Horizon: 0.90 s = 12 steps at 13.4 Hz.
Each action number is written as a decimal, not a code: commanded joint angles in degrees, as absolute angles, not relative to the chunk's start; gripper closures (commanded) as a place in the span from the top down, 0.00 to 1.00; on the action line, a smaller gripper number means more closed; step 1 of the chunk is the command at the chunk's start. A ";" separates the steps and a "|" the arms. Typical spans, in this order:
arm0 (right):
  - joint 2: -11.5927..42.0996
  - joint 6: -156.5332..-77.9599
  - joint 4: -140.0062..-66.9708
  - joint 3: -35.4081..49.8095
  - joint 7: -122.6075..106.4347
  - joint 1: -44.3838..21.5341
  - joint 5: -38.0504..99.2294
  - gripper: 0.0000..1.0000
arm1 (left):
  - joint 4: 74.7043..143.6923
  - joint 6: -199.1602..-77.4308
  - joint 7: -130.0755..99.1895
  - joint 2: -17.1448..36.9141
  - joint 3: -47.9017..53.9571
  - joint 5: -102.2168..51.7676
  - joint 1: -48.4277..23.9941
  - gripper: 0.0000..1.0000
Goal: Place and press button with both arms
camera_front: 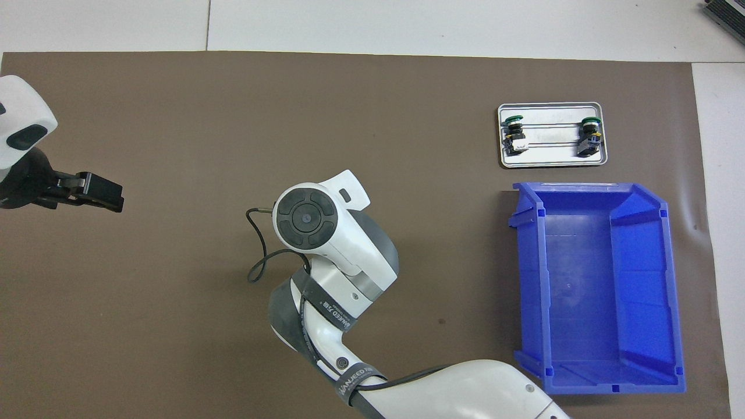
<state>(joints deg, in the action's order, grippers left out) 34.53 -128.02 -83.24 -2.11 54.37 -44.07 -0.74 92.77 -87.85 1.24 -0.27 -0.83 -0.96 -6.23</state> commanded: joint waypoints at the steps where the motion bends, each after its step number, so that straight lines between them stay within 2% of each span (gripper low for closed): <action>1: 35.24 -128.58 -82.52 -2.37 53.45 -43.95 -0.79 1.00 | 95.27 -88.77 2.02 -2.29 -0.53 -0.09 -4.75 1.00; 9: 35.33 -134.21 -88.15 -2.37 50.80 -44.21 -1.05 0.99 | 94.92 -89.56 2.11 -2.02 -0.53 -0.09 -3.16 1.00; 10: 35.33 -134.21 -88.15 -2.37 50.19 -44.21 -1.32 0.93 | 94.92 -89.56 2.63 -2.02 -0.53 -0.09 -3.16 1.00; 11: 35.33 -134.30 -88.15 -2.37 48.88 -44.12 -1.75 0.75 | 94.92 -89.56 3.25 -2.02 -0.53 0.00 -3.43 1.00; 12: 35.33 -134.21 -88.15 -2.37 48.17 -44.12 -1.76 0.48 | 94.92 -89.56 3.69 -2.02 -0.53 0.00 -3.78 1.00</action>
